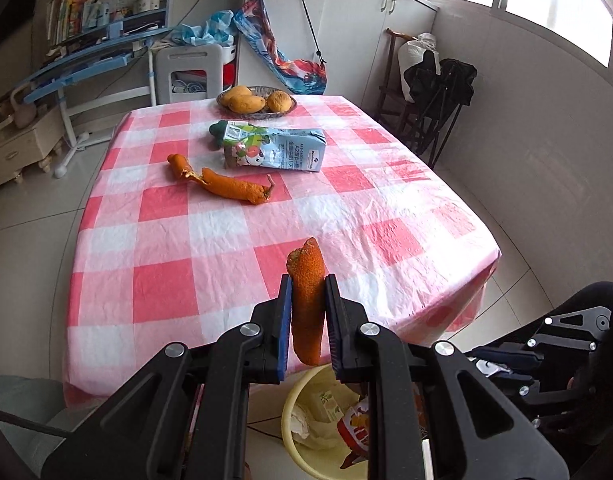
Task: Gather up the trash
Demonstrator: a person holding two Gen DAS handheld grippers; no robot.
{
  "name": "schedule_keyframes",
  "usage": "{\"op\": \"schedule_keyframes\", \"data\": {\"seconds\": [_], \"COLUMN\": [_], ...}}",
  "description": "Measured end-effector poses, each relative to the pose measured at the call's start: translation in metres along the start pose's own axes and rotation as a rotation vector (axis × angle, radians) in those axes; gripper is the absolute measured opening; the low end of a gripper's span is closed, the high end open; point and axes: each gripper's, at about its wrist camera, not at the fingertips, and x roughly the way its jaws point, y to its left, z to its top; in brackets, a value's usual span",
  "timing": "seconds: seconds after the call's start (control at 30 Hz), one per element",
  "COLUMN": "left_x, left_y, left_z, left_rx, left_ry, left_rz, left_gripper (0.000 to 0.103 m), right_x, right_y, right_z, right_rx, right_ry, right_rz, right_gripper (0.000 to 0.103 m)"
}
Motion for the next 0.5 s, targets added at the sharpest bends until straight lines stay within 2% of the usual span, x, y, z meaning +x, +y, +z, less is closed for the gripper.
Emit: {"op": "schedule_keyframes", "data": {"seconds": [0.1,0.17,0.37,0.5], "left_x": [-0.004,-0.006,-0.013,-0.01], "left_y": [-0.007,-0.012,-0.022,-0.034], "left_z": [-0.008,-0.014,-0.033,-0.043], "left_rx": [0.014,0.021,0.033,0.061], "left_ry": [0.007,0.011,0.033,0.07], "left_rz": [0.001,0.0,-0.005,-0.018], "left_gripper": [0.016,0.016,0.016,0.016], "right_x": [0.007,0.008,-0.003,-0.011], "right_y": [0.008,0.008,-0.008,-0.018], "right_z": [-0.01,-0.012,-0.011,-0.011], "right_rx": [-0.036,-0.031,0.078,0.151], "right_ry": [0.044,0.049,-0.008,-0.051], "right_rz": [-0.023,-0.028,-0.034,-0.032], "right_gripper": [0.021,0.033,0.047,0.053]}}
